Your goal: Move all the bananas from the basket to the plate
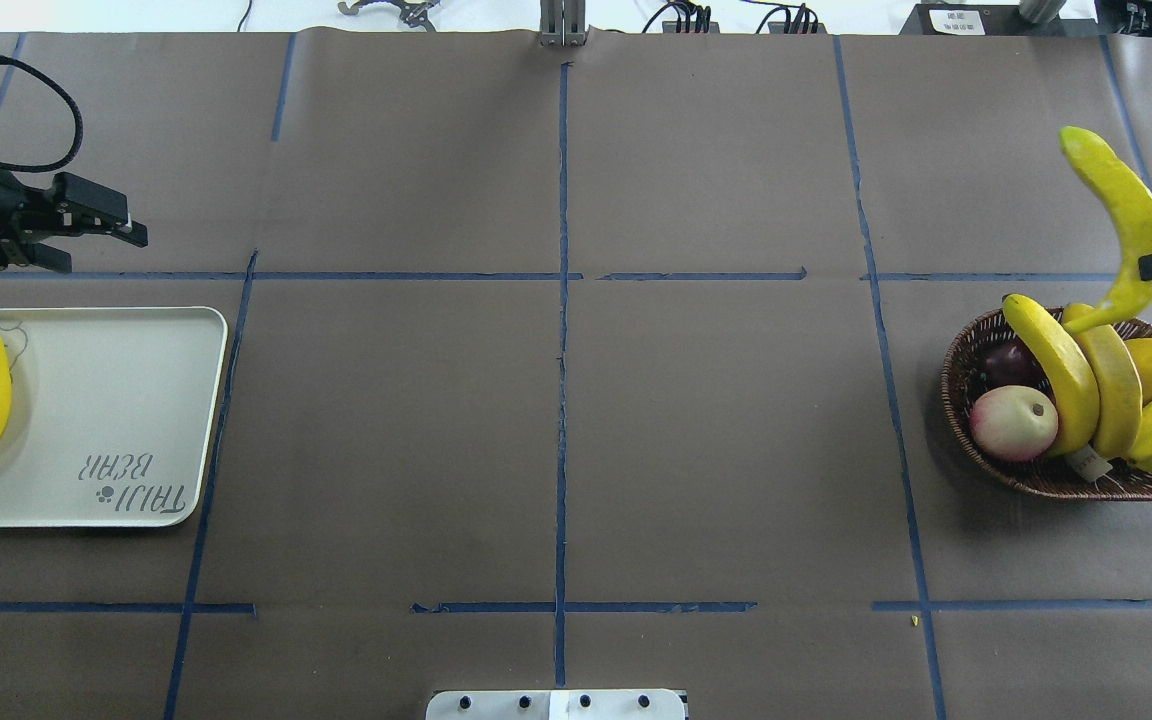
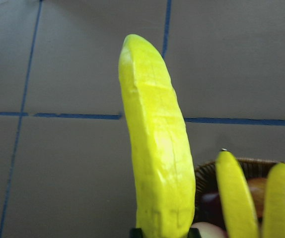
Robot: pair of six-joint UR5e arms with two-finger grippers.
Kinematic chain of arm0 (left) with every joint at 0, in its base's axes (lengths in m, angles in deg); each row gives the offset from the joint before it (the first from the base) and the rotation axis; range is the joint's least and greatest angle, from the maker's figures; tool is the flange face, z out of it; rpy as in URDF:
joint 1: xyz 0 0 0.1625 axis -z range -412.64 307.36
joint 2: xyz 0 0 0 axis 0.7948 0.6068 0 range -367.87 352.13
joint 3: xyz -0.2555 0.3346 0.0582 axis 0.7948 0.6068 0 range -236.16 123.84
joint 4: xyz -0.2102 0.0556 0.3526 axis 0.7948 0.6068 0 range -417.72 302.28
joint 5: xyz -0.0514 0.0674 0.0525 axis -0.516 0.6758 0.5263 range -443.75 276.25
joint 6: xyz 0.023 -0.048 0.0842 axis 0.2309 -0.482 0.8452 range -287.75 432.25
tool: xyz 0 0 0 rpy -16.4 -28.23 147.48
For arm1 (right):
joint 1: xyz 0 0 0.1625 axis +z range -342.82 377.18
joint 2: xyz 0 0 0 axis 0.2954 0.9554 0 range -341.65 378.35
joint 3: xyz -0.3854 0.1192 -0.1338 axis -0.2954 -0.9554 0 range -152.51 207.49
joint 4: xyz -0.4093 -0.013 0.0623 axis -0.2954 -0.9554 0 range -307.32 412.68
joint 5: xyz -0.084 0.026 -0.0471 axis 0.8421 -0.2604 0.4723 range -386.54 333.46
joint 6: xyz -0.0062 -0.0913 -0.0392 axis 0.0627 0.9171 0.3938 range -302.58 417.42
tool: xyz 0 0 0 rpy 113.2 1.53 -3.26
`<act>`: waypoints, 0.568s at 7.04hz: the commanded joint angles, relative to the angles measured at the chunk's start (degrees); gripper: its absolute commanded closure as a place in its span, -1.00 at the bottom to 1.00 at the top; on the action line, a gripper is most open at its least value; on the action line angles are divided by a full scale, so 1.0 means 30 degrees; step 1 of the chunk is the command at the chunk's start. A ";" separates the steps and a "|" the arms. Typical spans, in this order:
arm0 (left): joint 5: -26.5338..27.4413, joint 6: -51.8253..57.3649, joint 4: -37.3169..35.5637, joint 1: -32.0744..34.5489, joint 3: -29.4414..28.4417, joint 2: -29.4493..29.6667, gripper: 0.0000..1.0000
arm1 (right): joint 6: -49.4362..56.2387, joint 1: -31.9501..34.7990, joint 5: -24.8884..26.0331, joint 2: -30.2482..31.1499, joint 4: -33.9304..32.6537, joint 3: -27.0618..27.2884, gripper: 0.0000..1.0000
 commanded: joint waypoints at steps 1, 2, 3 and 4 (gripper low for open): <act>-0.0029 -0.4770 0.0038 -0.0937 0.0176 0.3007 -1.00 | -0.6050 -0.3219 0.0914 -0.4937 -0.0011 -0.0166 1.00; -0.0029 -0.7202 0.0821 -0.1434 0.0148 0.3980 -1.00 | -0.8362 -0.4772 0.2719 -0.6177 -0.0012 0.0123 1.00; 0.0232 -0.9430 0.1467 -0.2773 0.0002 0.5005 -1.00 | -1.0241 -0.7195 0.5376 -0.7118 -0.0041 0.0619 1.00; 0.0583 -1.0642 0.1474 -0.3221 -0.0260 0.6204 -1.00 | -1.0492 -0.9423 0.8071 -0.7620 -0.0157 0.1030 1.00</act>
